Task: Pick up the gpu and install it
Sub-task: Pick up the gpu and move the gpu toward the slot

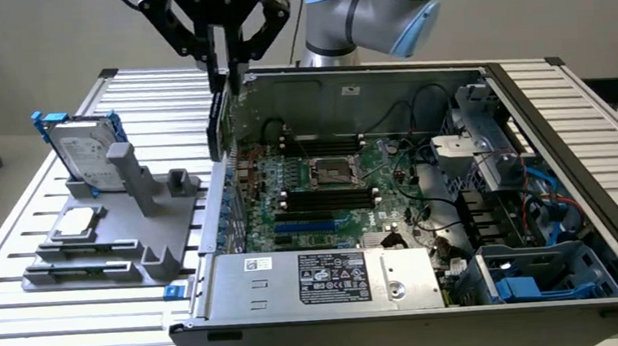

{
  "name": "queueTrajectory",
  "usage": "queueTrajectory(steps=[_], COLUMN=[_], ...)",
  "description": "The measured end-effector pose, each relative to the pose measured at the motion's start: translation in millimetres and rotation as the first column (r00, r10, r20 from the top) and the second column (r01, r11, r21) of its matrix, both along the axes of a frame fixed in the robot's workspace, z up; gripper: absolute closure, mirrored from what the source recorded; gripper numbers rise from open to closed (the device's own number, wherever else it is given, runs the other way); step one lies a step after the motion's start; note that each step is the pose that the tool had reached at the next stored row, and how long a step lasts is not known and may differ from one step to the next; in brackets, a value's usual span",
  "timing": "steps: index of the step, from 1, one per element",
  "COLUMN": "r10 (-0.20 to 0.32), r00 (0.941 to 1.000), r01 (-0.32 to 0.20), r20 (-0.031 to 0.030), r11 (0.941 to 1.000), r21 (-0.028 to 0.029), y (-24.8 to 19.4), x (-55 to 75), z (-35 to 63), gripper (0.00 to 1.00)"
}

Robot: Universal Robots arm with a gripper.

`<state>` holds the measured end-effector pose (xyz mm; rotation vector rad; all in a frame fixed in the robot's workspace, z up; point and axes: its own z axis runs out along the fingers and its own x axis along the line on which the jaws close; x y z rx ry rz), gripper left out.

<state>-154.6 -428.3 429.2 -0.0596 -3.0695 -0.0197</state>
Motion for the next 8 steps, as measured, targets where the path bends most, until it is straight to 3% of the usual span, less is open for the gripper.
queueTrajectory(steps=[8], r10=[0.000], r00=[1.0000], r01=[0.000], r20=[0.0000], r11=[1.0000], r21=[-0.0013], y=[0.0], x=[36.2], z=[-14.5], gripper=[0.74])
